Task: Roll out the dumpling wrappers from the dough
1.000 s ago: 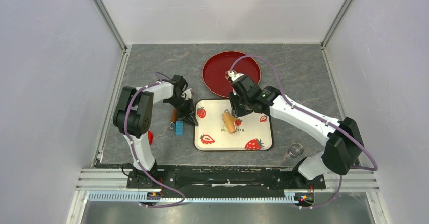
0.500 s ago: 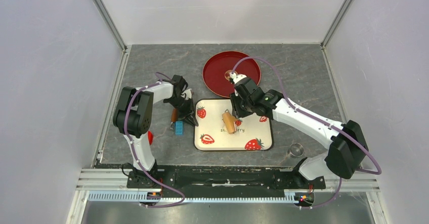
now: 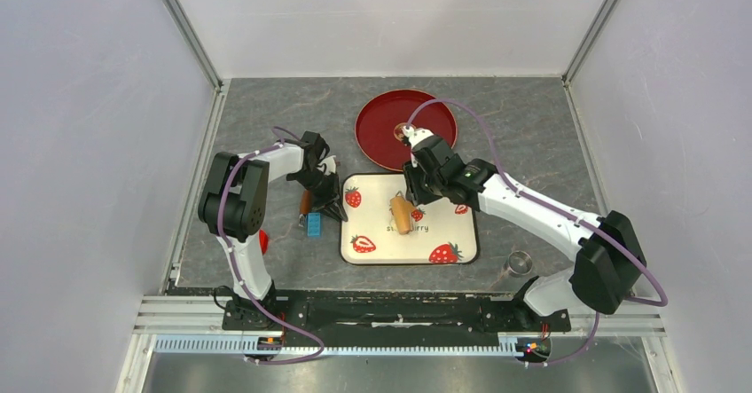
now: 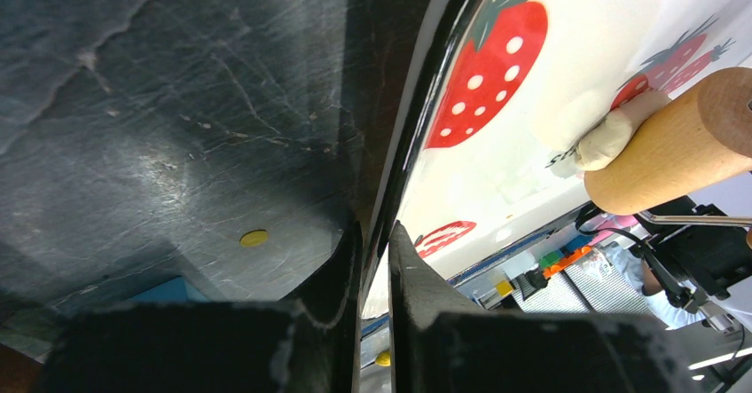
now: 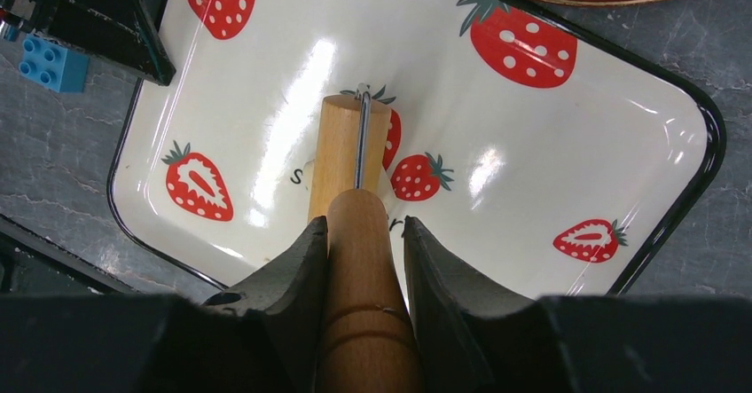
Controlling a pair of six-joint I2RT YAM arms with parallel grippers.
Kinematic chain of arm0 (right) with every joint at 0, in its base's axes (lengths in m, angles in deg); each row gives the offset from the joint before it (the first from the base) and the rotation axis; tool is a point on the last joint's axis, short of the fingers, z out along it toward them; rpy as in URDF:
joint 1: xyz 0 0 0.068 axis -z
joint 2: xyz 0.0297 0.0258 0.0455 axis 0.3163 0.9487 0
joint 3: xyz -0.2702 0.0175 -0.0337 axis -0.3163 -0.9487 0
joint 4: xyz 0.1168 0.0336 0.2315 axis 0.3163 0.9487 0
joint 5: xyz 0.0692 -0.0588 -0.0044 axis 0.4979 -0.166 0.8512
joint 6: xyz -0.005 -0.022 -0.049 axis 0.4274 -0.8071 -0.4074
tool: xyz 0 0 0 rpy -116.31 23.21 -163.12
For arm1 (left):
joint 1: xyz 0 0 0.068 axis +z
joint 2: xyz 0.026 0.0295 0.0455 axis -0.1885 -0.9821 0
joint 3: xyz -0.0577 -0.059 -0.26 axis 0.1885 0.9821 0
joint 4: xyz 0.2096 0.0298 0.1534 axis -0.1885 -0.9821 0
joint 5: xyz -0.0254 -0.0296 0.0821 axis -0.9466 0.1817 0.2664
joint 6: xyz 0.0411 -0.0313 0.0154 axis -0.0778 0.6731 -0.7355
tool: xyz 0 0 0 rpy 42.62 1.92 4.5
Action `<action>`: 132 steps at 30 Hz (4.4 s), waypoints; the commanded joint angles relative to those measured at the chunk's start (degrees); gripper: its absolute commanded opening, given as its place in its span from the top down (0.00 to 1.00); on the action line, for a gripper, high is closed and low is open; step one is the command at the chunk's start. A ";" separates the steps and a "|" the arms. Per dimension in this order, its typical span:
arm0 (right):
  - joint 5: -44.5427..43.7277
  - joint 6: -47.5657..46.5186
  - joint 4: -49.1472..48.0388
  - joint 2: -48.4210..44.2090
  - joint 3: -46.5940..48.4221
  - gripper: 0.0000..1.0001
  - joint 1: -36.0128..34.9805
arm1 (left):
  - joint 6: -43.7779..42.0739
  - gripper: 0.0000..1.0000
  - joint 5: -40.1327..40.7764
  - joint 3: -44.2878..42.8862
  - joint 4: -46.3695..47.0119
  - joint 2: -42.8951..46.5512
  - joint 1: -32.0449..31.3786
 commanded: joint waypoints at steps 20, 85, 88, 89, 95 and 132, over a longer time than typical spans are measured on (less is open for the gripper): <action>-0.25 -7.37 21.96 10.63 -19.14 1.00 -0.55 | 2.25 0.98 3.54 1.09 1.95 0.11 -0.07; 16.80 -6.35 10.78 6.39 -23.80 1.00 -5.89 | 2.34 0.98 3.32 1.10 1.93 -0.57 -0.07; 16.77 -6.24 9.73 5.22 -24.44 1.00 -5.89 | 2.34 0.98 3.32 1.08 1.91 -0.65 -0.09; 16.81 -5.84 9.04 4.68 -24.72 1.00 -5.94 | 2.34 0.98 3.28 1.10 1.89 -0.69 -0.09; 17.49 -5.41 7.54 4.10 -24.72 1.00 -5.89 | 2.47 0.98 3.19 0.94 1.91 -0.82 -0.06; 22.31 -5.93 2.72 2.74 -24.65 1.00 -6.56 | 3.11 0.98 3.35 -0.39 1.21 -0.91 -0.02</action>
